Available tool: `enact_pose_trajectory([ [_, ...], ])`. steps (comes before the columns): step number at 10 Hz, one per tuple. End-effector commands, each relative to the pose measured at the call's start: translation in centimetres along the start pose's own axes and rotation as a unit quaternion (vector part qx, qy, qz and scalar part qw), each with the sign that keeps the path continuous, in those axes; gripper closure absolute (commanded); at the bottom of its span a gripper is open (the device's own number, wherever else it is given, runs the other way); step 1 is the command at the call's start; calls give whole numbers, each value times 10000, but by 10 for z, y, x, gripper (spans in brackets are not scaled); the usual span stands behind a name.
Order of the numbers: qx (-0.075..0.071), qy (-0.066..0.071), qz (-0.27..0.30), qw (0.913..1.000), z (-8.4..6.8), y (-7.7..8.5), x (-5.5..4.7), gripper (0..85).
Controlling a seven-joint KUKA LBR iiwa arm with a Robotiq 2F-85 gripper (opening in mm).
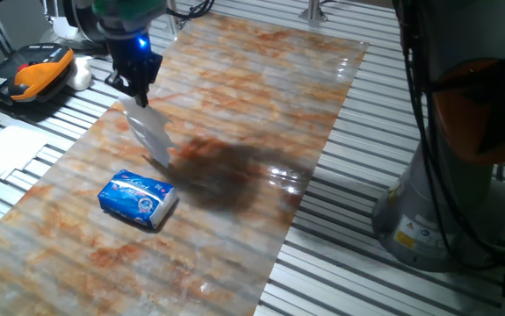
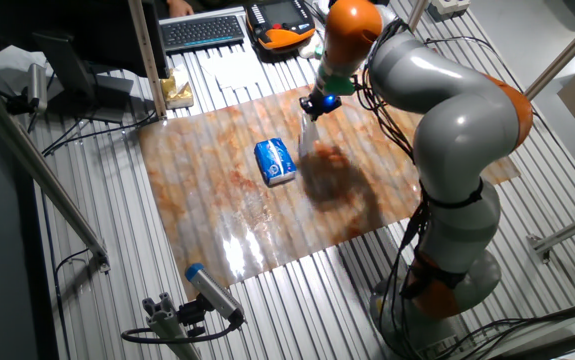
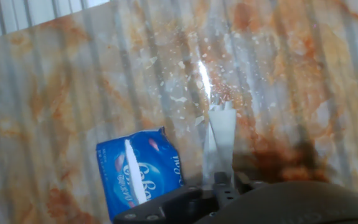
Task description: Pull out a napkin
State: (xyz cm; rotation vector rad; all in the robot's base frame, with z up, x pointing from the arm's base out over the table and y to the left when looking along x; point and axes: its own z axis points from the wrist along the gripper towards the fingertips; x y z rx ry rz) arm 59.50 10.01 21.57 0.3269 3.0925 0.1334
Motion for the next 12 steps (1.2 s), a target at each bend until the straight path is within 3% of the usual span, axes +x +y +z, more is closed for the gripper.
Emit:
enact_pose_trajectory([
  [1,20,8,145,9999,0,0,-1,510],
  [2,152,-15,212,9997,1,2,-1,340],
  [4,144,52,363,9992,1,2,-2,340],
  [5,136,60,410,9990,1,1,-2,170],
  [7,20,89,514,9986,1,1,-2,170],
  [12,-23,163,636,9978,3,3,-5,170],
])
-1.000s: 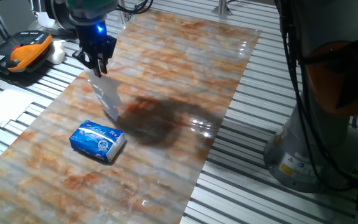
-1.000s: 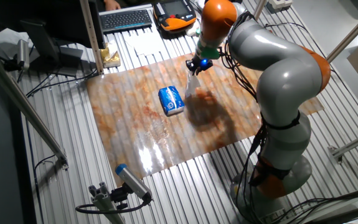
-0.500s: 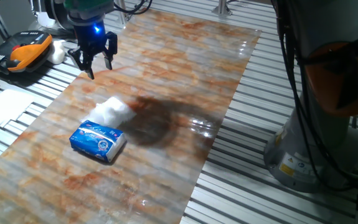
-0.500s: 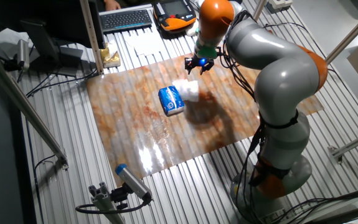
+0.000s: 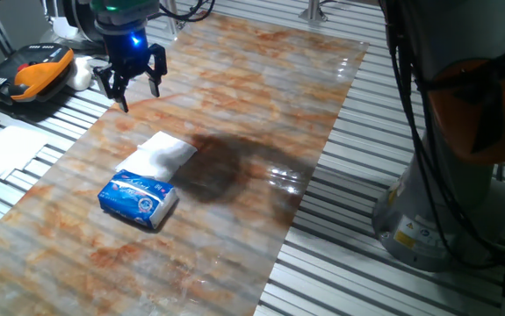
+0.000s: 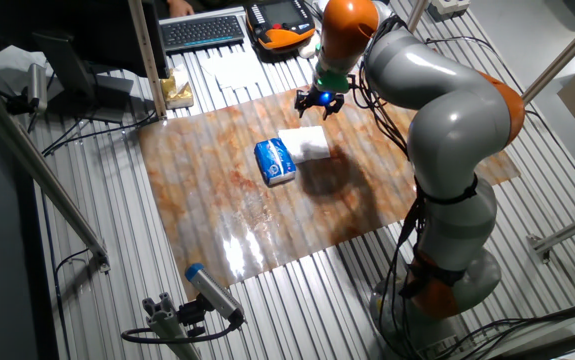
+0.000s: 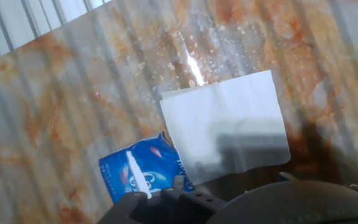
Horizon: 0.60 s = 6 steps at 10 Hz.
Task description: Pull out a napkin
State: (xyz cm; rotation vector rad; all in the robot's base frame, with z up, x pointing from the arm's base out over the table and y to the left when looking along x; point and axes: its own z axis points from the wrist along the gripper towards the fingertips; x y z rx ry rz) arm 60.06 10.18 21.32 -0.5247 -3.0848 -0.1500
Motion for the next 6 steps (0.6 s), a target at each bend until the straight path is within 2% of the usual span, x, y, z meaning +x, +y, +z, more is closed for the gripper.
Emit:
enact_pose_trajectory([
  [1,-14,-5,21,10000,0,0,-1,170],
  [5,-78,9,107,9999,1,1,-2,170],
  [6,-25,-31,118,9999,1,3,-3,170],
])
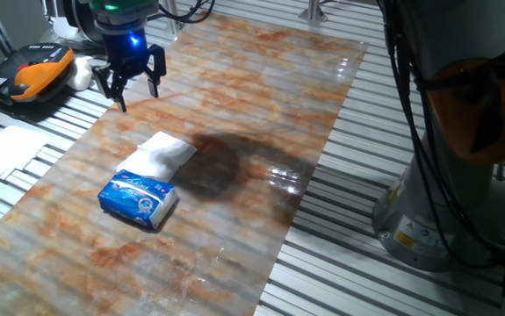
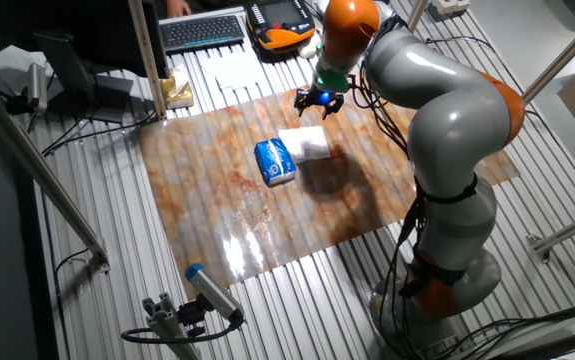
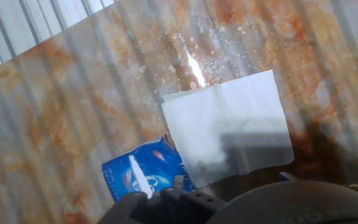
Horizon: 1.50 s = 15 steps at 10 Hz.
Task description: Pull out a napkin
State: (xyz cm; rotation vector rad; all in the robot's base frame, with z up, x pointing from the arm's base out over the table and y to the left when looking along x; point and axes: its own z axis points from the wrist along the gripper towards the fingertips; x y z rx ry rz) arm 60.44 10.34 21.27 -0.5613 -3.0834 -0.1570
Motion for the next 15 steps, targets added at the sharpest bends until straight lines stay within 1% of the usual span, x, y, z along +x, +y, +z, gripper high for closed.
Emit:
enact_pose_trajectory([
  [1,33,-28,9,10000,0,0,0,170],
  [5,110,-26,9,9999,0,2,-2,170],
  [6,101,-31,48,9999,1,2,-3,170],
  [8,31,-42,93,9999,1,3,-3,170],
  [9,7,-41,139,9999,0,4,-3,340],
  [10,-18,-19,210,9998,0,6,-3,340],
  [11,-11,-15,241,9997,-1,7,-3,340],
  [12,60,-82,243,9997,-1,6,-3,340],
  [13,168,-115,233,9995,-1,6,-4,340],
  [14,114,-88,220,9997,0,6,-4,340],
  [15,122,-98,180,9997,-1,4,-3,340],
])
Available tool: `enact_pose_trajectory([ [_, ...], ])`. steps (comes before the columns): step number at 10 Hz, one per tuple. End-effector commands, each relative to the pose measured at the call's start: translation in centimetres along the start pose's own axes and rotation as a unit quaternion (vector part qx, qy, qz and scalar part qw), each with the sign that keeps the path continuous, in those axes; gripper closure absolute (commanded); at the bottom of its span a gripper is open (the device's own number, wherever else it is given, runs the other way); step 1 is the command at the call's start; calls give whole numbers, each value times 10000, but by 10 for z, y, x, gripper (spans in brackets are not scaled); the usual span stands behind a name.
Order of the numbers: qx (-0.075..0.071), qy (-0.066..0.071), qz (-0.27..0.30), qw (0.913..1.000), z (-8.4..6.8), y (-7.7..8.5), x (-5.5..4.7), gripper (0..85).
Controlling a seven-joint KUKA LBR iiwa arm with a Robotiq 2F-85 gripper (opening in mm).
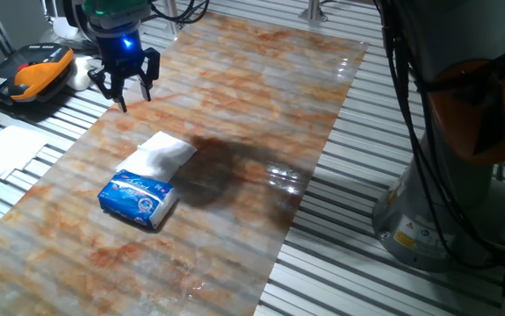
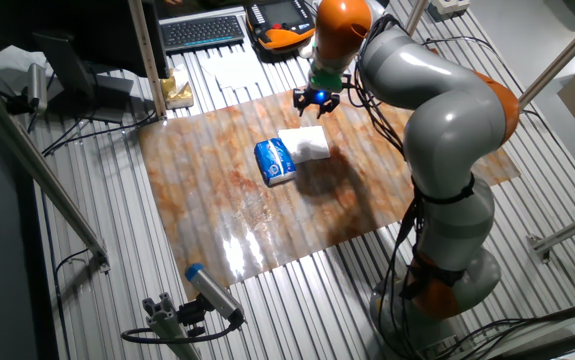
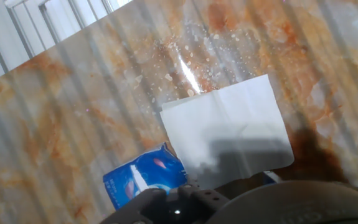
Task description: Pull out a napkin
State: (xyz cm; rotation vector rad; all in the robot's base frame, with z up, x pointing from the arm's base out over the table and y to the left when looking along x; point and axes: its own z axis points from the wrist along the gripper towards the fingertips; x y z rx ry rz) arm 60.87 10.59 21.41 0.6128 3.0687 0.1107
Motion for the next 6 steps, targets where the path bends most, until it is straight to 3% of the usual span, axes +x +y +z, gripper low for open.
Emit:
enact_pose_trajectory([
  [1,8,-14,-11,10000,0,-1,0,340],
  [6,108,-130,98,9998,-1,-1,1,340],
])
